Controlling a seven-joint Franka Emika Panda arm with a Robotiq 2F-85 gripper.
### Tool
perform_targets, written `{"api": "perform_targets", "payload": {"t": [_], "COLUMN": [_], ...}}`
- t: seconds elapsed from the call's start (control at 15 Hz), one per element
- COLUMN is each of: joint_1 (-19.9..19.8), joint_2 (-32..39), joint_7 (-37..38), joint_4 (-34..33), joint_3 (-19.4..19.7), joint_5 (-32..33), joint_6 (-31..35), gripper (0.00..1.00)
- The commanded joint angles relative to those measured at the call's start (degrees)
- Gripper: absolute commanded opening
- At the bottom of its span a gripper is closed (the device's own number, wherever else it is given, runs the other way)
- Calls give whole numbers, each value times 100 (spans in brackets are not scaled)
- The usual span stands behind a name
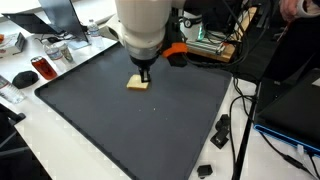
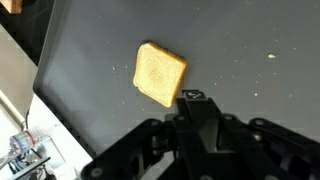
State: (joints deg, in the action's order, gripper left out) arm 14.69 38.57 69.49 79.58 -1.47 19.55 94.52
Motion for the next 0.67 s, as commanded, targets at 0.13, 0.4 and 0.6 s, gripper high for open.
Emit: {"api": "perform_targets", "payload": {"t": [0.13,0.4,0.6], "joint_1": [-621,-989,-1218], "joint_2": [224,441,535], "joint_7": [-1822,-2772,-3379], "joint_4": [-716,-1223,-1441], "joint_3": [-25,133,250], "joint_5": [-978,-1463,-1622], "joint_6": [-238,-635,-695], "gripper": [5,5,5]}}
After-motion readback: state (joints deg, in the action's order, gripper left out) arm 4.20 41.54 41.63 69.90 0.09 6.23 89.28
